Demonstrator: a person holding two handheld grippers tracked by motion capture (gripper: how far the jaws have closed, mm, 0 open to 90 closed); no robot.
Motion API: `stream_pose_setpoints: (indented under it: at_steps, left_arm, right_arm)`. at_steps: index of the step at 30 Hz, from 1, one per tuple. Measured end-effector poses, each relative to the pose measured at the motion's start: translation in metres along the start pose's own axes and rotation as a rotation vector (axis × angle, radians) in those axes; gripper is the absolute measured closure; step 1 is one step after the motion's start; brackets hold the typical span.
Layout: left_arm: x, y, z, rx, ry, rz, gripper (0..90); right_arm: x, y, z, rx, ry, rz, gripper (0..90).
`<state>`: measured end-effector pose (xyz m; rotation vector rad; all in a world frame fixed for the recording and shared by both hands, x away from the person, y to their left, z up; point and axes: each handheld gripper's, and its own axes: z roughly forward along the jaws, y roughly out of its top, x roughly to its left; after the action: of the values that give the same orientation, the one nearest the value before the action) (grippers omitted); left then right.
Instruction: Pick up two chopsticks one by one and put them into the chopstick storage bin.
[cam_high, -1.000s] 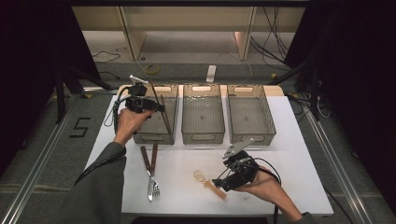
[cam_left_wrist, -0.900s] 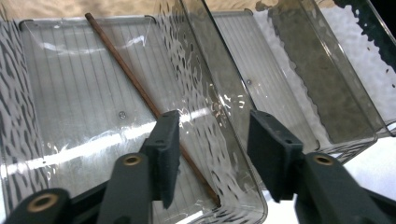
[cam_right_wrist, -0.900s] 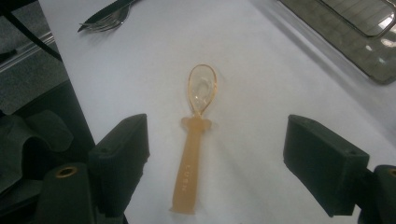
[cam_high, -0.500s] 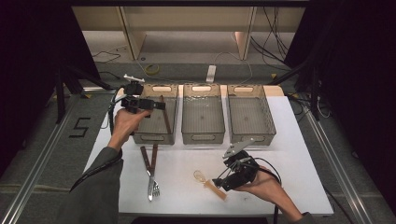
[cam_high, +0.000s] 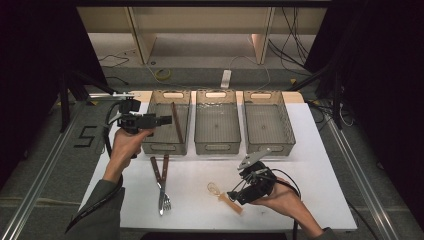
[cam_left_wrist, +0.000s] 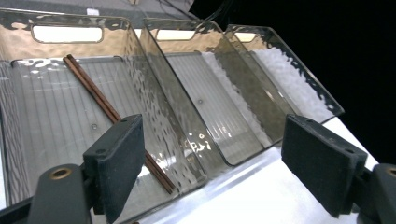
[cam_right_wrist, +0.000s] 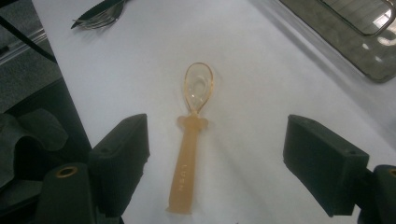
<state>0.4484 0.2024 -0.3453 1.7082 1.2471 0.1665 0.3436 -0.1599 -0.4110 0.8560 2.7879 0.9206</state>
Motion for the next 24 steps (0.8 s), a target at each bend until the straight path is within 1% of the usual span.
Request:
stream_pose_setpoints:
  at_steps: [1, 3, 6, 7, 8, 10, 11, 14, 15, 17, 18, 19, 21, 24]
  left_arm:
    - [0.0, -0.001, 0.0, 0.013, 0.001, 0.011, 20.8]
    - [-0.003, -0.005, 0.0, 0.013, 0.0, 0.03, 19.5]
    - [-0.007, -0.013, 0.001, 0.032, -0.015, 0.046, 17.8]
    - [-0.008, -0.017, 0.002, 0.031, -0.012, 0.052, 17.4]
    - [-0.008, -0.019, 0.002, 0.031, -0.01, 0.057, 17.3]
    - [-0.01, -0.023, 0.001, 0.023, -0.008, 0.062, 16.9]
    - [-0.011, -0.026, 0.001, 0.014, -0.013, 0.066, 17.0]
    - [-0.016, -0.032, -0.001, -0.001, -0.017, 0.087, 16.6]
    - [-0.018, -0.035, -0.001, -0.01, -0.019, 0.09, 16.6]
    - [-0.022, -0.041, -0.001, -0.03, -0.024, 0.085, 16.5]
    - [-0.024, -0.044, -0.001, -0.04, -0.037, 0.076, 16.6]
    - [-0.026, -0.046, 0.0, -0.043, -0.045, 0.08, 16.6]
    - [-0.033, -0.053, 0.003, -0.045, -0.045, 0.105, 16.5]
    - [-0.038, -0.061, 0.005, -0.044, -0.063, 0.122, 16.6]
  right_arm:
    - [0.0, 0.0, 0.001, 0.0, -0.001, 0.0, 23.5]
    - [0.001, 0.0, 0.002, 0.005, -0.004, 0.0, 23.6]
    - [0.002, 0.0, 0.005, 0.013, -0.007, -0.008, 23.7]
    - [0.002, 0.0, 0.005, 0.024, -0.009, -0.006, 23.7]
    - [0.002, -0.001, 0.007, 0.022, -0.005, -0.009, 23.8]
    - [0.003, -0.001, 0.008, 0.028, -0.006, -0.002, 24.0]
    - [0.003, -0.001, 0.009, 0.034, -0.006, -0.014, 24.2]
    - [0.004, -0.001, 0.011, 0.041, -0.007, -0.005, 24.6]
    - [0.004, -0.002, 0.012, 0.047, -0.006, -0.016, 24.8]
    - [0.004, -0.002, 0.013, 0.054, -0.007, -0.014, 25.0]
    - [0.004, -0.002, 0.014, 0.054, -0.006, -0.005, 25.2]
    - [0.004, -0.003, 0.015, 0.055, -0.005, -0.011, 25.4]
    - [0.005, -0.004, 0.018, 0.07, -0.004, -0.013, 25.8]
    - [0.006, -0.005, 0.021, 0.085, -0.006, -0.019, 26.7]
